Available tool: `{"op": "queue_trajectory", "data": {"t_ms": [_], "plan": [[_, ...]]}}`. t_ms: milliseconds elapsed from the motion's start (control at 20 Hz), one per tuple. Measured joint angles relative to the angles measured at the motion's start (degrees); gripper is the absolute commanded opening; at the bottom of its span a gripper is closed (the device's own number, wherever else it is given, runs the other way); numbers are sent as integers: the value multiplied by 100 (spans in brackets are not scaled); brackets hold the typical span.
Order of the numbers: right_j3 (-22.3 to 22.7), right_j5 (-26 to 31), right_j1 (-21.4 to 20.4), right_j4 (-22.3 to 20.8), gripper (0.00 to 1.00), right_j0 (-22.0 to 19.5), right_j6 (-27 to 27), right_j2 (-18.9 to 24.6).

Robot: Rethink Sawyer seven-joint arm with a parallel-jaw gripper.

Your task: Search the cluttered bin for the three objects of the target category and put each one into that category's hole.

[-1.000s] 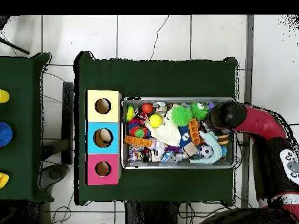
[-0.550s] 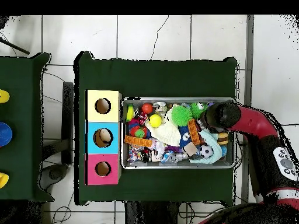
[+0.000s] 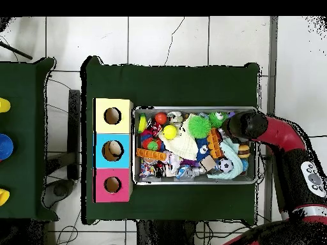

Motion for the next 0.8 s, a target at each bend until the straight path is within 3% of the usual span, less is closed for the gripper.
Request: {"op": "queue_trajectory", "data": {"t_ms": [300, 800], "plan": [[-76, 269, 42, -150, 100, -83, -351, 175], [-179, 474, 94, -188, 100, -117, -431, 265]]}}
